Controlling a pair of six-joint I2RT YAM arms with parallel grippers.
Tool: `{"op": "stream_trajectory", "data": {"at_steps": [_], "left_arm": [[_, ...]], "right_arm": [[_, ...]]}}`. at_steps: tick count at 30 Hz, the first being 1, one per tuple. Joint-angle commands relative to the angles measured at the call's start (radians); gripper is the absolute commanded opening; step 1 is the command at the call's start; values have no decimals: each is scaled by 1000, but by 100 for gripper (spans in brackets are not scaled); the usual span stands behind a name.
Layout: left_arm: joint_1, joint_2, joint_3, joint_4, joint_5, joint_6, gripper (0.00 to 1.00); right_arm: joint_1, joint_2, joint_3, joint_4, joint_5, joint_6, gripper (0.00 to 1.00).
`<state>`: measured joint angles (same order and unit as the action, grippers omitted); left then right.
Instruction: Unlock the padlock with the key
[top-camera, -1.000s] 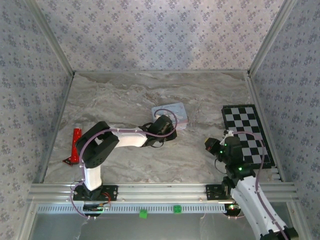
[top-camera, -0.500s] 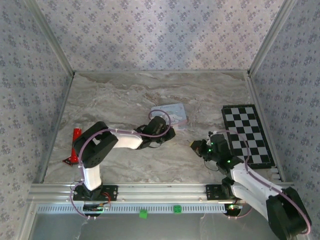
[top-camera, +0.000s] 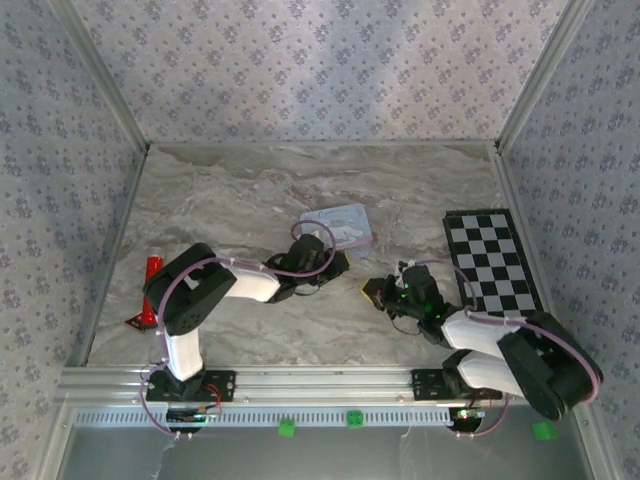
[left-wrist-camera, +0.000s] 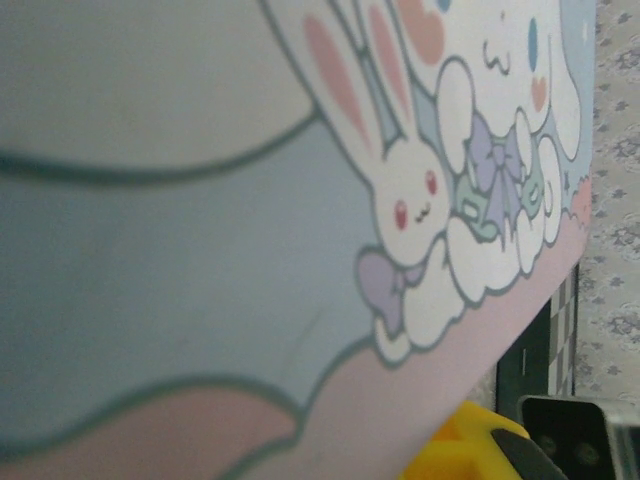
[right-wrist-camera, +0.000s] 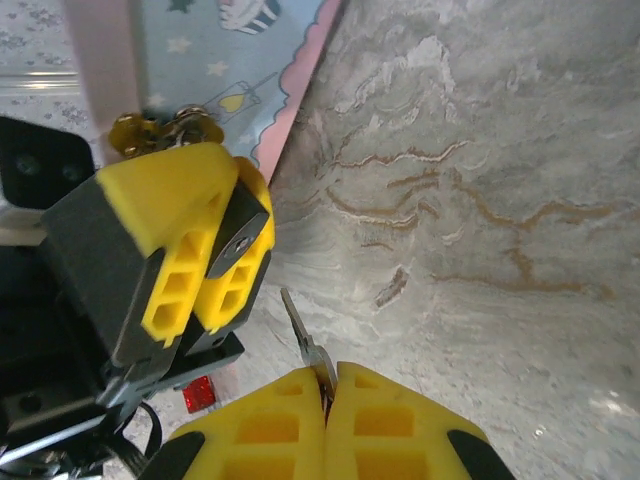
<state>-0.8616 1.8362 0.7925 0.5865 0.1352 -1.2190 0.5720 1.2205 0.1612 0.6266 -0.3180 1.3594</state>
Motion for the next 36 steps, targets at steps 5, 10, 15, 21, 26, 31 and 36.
{"op": "stream_trajectory", "data": {"at_steps": [5, 10, 15, 21, 26, 31, 36], "left_arm": [[27, -14, 21, 75, 63, -70, 8], [32, -8, 30, 64, 62, -72, 8], [33, 4, 37, 69, 66, -81, 8], [33, 15, 33, 76, 63, -95, 8], [34, 18, 33, 78, 62, -105, 8], [36, 17, 29, 86, 66, -114, 8], [37, 15, 22, 85, 64, -123, 8]], "right_arm": [[-11, 116, 42, 211, -41, 85, 0], [-22, 130, 42, 211, -35, 87, 0], [-40, 173, 51, 259, -66, 100, 0], [-43, 255, 48, 356, -86, 138, 0], [-33, 314, 37, 449, -92, 180, 0], [-14, 329, 25, 471, -66, 191, 0], [-23, 369, 11, 541, -70, 216, 0]]}}
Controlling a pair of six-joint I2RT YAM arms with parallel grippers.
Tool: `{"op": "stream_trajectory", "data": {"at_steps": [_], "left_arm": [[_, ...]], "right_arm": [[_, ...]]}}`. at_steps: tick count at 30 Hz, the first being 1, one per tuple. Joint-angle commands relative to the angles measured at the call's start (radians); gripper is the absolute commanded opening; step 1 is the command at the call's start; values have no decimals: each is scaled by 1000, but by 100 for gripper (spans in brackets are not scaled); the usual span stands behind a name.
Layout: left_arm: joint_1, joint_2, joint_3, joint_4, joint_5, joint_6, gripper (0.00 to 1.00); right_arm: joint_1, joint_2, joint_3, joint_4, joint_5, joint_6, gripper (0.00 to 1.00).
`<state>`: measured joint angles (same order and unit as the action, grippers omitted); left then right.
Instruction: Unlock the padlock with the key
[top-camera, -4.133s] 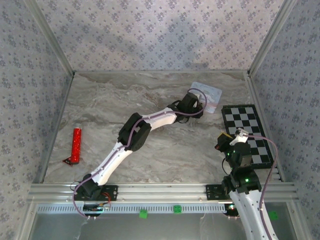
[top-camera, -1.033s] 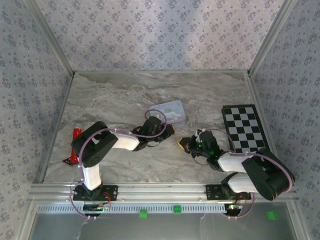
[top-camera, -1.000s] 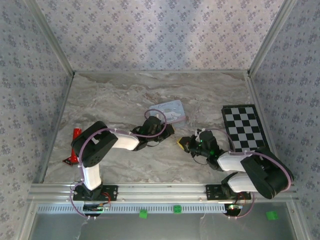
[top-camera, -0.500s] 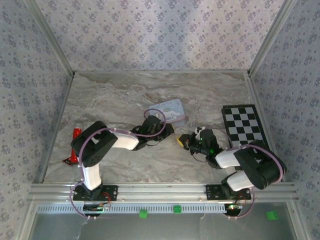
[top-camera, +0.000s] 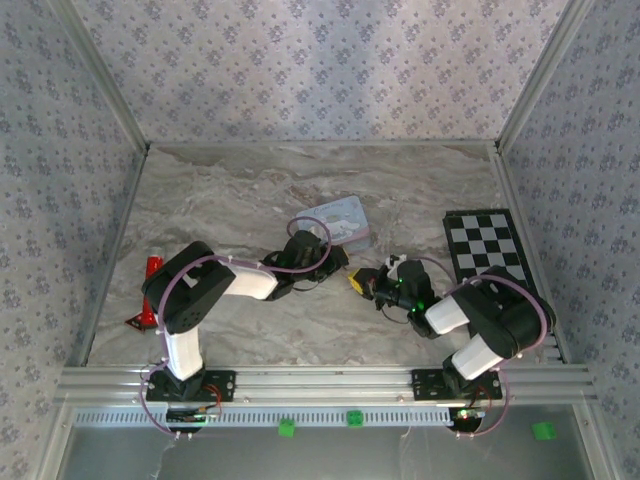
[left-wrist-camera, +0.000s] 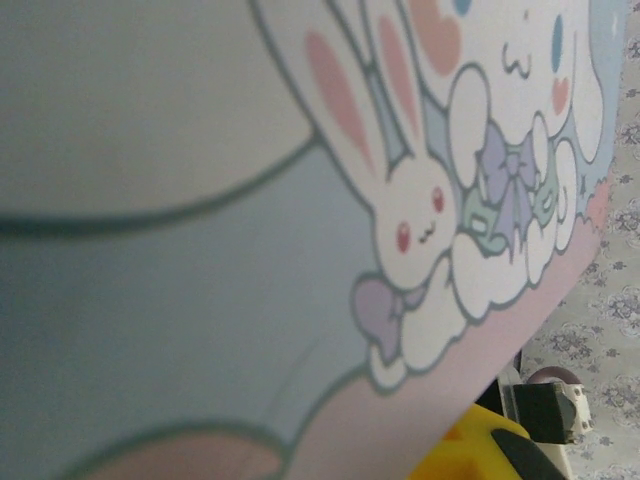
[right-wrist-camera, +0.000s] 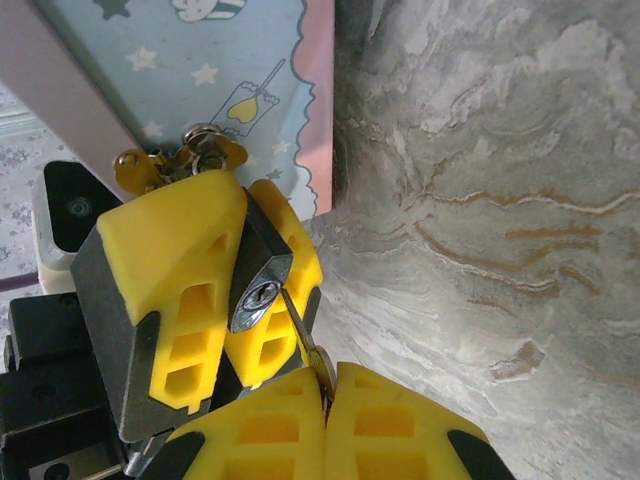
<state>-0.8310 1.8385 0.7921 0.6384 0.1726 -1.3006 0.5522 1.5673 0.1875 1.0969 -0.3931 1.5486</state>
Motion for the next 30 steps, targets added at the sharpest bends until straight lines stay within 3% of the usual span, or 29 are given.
{"op": "stream_trajectory", "data": {"at_steps": [1, 9, 20, 30], "left_arm": [[7, 14, 23, 35, 27, -42, 8], [7, 12, 13, 41, 19, -46, 8], [8, 5, -2, 51, 2, -53, 8], [8, -3, -39, 104, -13, -78, 8]], "right_arm": [[-2, 32, -17, 87, 6, 31, 0], [-3, 77, -34, 169, 11, 53, 0], [-1, -25, -76, 122, 37, 38, 0], [3, -6, -60, 187, 16, 74, 0]]}}
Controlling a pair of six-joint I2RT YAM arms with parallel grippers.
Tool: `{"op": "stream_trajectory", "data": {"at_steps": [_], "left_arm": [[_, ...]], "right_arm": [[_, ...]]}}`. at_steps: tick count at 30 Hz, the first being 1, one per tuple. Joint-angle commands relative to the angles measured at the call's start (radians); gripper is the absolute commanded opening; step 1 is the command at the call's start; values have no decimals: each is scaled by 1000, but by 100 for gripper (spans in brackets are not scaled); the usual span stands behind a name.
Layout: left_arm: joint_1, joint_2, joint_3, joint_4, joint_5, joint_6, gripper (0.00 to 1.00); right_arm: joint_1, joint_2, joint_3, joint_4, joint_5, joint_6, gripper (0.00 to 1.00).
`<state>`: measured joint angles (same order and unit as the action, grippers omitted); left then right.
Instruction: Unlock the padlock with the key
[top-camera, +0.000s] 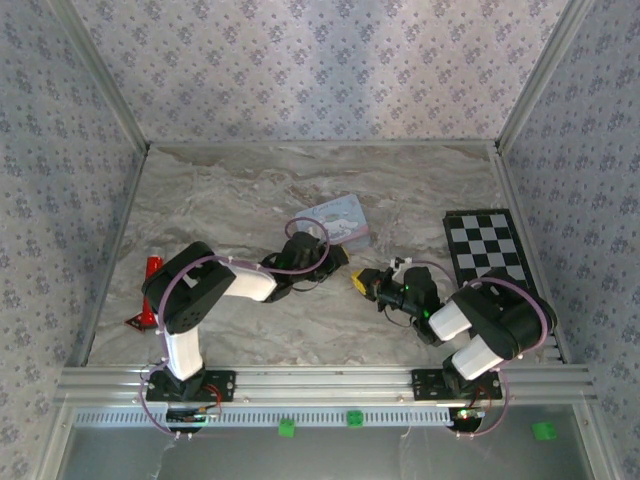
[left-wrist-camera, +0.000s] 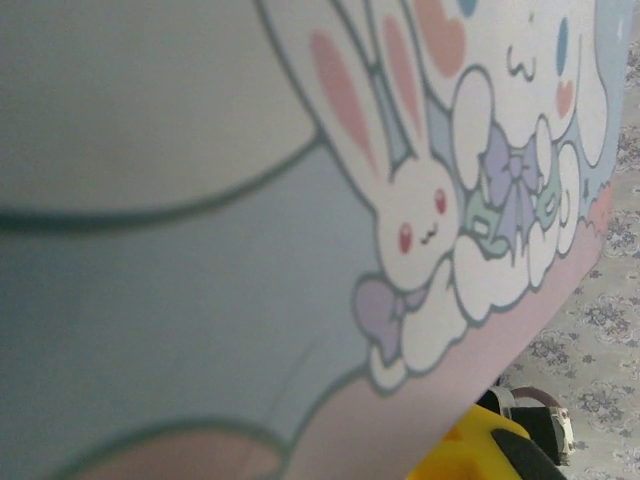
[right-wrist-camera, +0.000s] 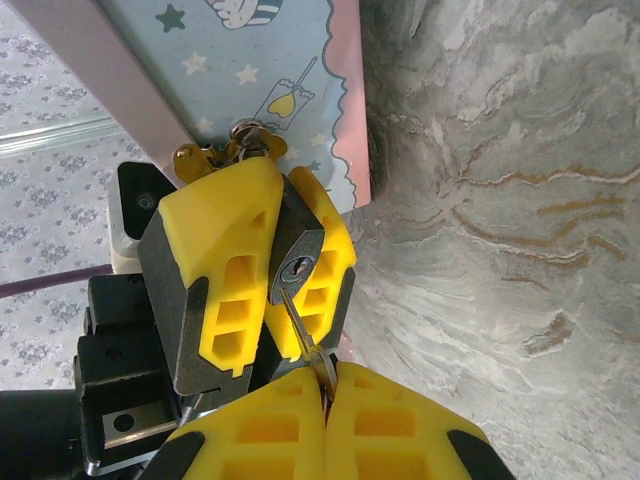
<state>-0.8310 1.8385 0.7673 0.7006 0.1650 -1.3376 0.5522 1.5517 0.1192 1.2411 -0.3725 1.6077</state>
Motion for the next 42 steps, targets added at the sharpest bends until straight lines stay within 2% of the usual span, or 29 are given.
{"op": "stream_trajectory", "data": {"at_steps": [1, 15, 42], "left_arm": [[8, -3, -15, 48, -5, -43, 8], [10, -8, -23, 56, -10, -53, 8], [7, -27, -43, 59, -15, -61, 8]], "right_arm": [[2, 15, 9, 58, -6, 15, 0], [6, 127, 20, 147, -22, 23, 0], [-5, 122, 44, 146, -28, -2, 0]]}}
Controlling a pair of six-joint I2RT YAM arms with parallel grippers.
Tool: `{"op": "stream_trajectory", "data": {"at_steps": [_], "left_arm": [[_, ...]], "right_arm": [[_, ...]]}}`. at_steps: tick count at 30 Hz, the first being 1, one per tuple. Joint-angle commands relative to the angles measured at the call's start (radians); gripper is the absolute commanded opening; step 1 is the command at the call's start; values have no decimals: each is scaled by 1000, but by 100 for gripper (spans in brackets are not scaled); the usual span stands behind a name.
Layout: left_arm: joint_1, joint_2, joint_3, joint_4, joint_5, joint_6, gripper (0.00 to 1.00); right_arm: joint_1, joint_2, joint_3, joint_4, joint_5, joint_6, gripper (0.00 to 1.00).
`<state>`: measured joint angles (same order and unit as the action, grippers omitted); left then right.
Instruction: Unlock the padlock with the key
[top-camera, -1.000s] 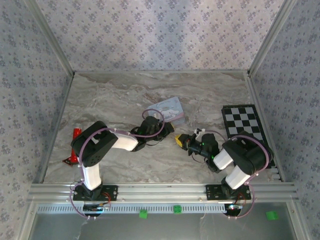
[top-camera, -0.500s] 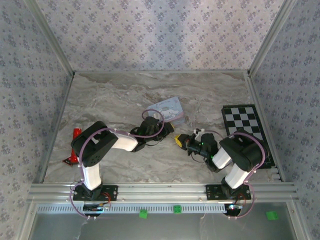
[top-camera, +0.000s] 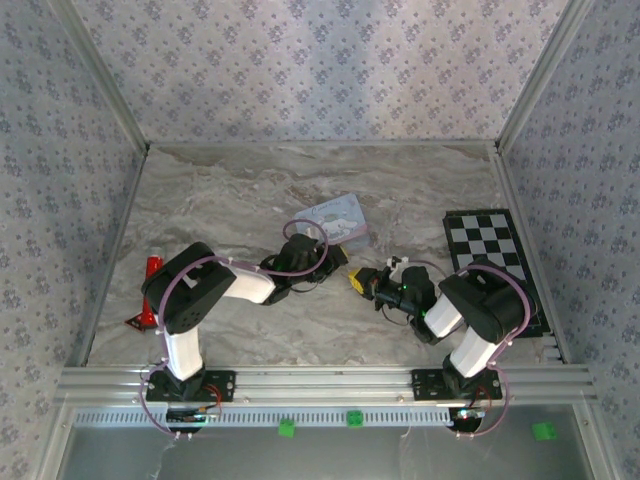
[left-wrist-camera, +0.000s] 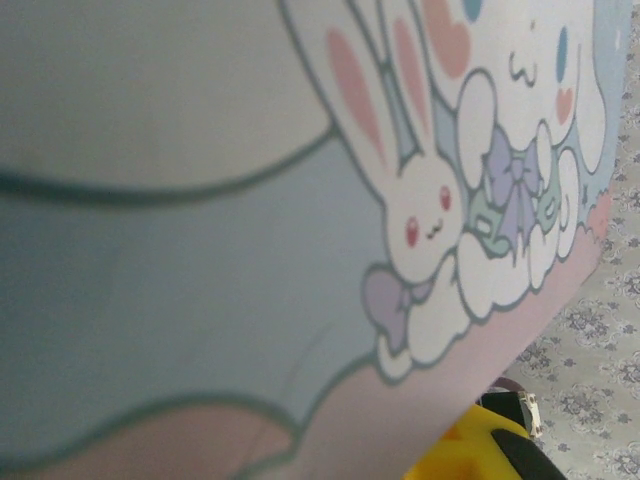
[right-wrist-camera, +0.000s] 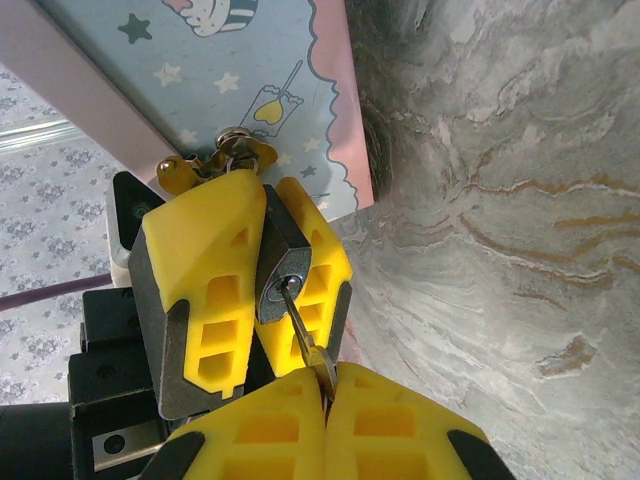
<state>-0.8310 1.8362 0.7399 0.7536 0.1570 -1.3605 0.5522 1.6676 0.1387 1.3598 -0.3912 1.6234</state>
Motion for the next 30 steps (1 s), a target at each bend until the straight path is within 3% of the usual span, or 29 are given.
{"op": "stream_trajectory", "data": {"at_steps": [1, 30], "left_arm": [[7, -25, -16, 7, -6, -39, 8], [-4, -24, -7, 23, 0, -51, 8]], "right_arm": [[-5, 7, 26, 28, -9, -16, 0], [-5, 37, 62, 28, -6, -13, 0]]}}
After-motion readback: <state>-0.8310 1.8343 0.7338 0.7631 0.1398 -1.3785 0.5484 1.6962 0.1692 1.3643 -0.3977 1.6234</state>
